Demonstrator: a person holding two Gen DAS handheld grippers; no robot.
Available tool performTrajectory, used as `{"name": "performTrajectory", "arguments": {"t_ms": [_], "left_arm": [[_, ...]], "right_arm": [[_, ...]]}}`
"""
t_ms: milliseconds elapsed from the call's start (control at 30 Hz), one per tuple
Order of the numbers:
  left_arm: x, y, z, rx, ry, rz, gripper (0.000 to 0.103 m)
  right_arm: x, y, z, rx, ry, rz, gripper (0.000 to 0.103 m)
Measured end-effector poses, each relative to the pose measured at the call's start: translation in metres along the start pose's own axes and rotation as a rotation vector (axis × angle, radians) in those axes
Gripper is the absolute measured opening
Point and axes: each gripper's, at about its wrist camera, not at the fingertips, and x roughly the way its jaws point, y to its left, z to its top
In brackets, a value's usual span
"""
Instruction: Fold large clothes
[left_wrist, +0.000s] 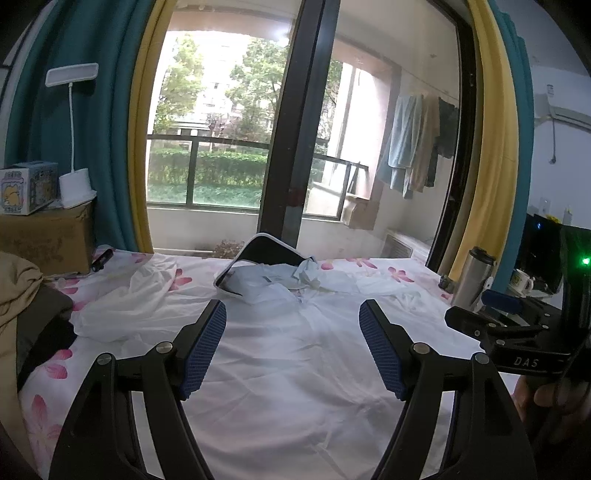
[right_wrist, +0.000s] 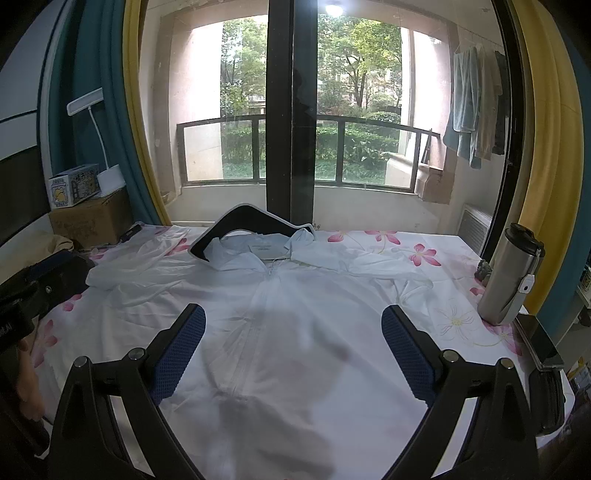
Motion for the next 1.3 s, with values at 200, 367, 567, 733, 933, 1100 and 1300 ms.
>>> {"name": "performTrajectory", "arguments": {"t_ms": [200,367,567,733,933,1100,1300], "left_arm": [[0.0,0.001,0.0,-0.005,-0.002,0.005,0.078],[0.0,0.001,-0.001,-0.005,-0.001,0.005,0.078],[-0.001,0.002,-0.001,-0.004,-0.002,0.004,0.078],[0.0,0.001,-0.001,-0.005,-0.001,0.006,0.078],[0.0,0.001,0.0,-0.005,-0.001,0.006,0.078],[0.001,0.001,0.0,-0.004,0.002,0.009,0.078],[0.009,0.004,0.006,-0.006,0.014,0.014,0.078]], "right_arm": [[0.0,0.0,0.0,-0.001,-0.001,0.0,0.096],[0.001,-0.001,0.0,-0.002,0.002,0.0,0.096],[0.002,-0.001,0.0,-0.001,0.001,-0.002,0.096],[0.005,-0.001,0.002,0.0,0.003,-0.004,0.096],[0.005,-0.001,0.001,-0.001,0.003,-0.004,0.096],[0.009,0.001,0.003,-0.004,0.007,-0.002,0.096],[0.016,0.001,0.004,-0.008,0.019,0.002,0.096]]}}
